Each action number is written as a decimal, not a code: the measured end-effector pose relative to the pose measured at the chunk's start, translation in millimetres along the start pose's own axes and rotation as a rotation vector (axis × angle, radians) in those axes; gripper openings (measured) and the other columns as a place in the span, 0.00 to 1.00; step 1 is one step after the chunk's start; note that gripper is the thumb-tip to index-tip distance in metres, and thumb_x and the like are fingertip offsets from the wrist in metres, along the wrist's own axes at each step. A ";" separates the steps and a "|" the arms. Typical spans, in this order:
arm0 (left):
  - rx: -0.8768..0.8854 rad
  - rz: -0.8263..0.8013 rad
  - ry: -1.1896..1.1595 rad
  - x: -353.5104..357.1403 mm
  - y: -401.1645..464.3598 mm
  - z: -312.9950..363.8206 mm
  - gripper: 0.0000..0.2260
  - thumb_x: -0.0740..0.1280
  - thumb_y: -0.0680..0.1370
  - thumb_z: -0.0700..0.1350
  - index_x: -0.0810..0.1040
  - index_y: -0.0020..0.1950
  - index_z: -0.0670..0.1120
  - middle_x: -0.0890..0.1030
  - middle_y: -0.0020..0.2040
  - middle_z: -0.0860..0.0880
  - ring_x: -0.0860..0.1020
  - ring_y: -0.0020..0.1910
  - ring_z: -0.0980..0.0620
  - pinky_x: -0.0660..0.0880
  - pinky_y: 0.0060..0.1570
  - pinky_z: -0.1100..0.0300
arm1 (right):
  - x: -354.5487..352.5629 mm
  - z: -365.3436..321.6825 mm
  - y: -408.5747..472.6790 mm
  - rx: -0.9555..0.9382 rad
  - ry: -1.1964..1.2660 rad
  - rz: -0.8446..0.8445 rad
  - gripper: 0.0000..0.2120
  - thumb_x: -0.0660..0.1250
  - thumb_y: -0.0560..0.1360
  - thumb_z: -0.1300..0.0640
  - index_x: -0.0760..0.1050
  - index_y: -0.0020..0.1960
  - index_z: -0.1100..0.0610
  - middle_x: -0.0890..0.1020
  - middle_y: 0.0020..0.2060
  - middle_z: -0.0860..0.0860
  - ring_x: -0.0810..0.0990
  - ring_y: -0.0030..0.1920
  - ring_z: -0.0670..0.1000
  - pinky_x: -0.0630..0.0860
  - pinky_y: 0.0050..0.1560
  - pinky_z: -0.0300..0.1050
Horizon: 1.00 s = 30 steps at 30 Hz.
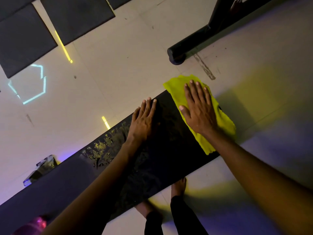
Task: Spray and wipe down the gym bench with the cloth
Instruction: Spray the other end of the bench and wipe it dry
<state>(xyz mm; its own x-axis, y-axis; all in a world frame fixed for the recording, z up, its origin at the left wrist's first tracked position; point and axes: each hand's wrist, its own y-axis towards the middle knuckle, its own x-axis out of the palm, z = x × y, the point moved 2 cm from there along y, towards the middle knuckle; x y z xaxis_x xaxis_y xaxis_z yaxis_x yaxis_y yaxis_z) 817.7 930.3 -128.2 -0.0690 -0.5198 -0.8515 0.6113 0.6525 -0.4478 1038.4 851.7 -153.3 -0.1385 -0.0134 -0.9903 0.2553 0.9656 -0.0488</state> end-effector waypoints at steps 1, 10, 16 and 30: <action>-0.007 -0.016 0.015 -1.2 -0.7 1.4 0.35 0.53 0.85 0.59 0.37 0.83 0.48 0.37 0.83 0.44 0.37 0.82 0.45 0.41 0.81 0.48 | 0.1 3.6 -12.5 0.074 0.007 0.022 0.35 0.46 0.85 0.39 0.47 0.85 0.56 0.52 0.85 0.57 0.50 0.85 0.58 0.51 0.83 0.61; -0.013 -0.084 0.076 9.6 -16.8 29.2 0.36 0.52 0.85 0.61 0.34 0.82 0.46 0.34 0.82 0.42 0.33 0.81 0.45 0.35 0.78 0.49 | 4.2 -32.2 -123.9 0.897 0.133 0.115 0.34 0.51 0.85 0.42 0.52 0.84 0.61 0.56 0.84 0.60 0.55 0.84 0.62 0.53 0.82 0.64; 0.016 -0.064 0.091 16.2 -23.7 19.8 0.35 0.52 0.85 0.60 0.33 0.80 0.47 0.34 0.82 0.43 0.34 0.81 0.45 0.37 0.80 0.49 | 14.0 -70.9 -129.4 0.727 0.108 0.035 0.37 0.49 0.84 0.39 0.48 0.84 0.61 0.51 0.84 0.62 0.48 0.84 0.66 0.47 0.82 0.67; -0.209 0.037 0.028 32.0 -107.4 -61.8 0.36 0.49 0.82 0.61 0.38 0.83 0.44 0.36 0.82 0.42 0.36 0.82 0.45 0.42 0.82 0.45 | 6.9 -67.4 -81.9 0.305 0.008 0.011 0.36 0.46 0.84 0.39 0.45 0.85 0.58 0.49 0.85 0.59 0.47 0.84 0.63 0.47 0.83 0.65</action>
<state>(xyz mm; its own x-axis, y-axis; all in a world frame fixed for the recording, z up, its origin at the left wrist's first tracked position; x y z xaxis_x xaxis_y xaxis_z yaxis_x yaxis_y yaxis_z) 701.1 877.6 -124.2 -0.0728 -0.4795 -0.8745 0.4374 0.7726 -0.4601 952.1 790.1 -147.3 -0.1411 -0.0005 -0.9900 0.5326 0.8429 -0.0763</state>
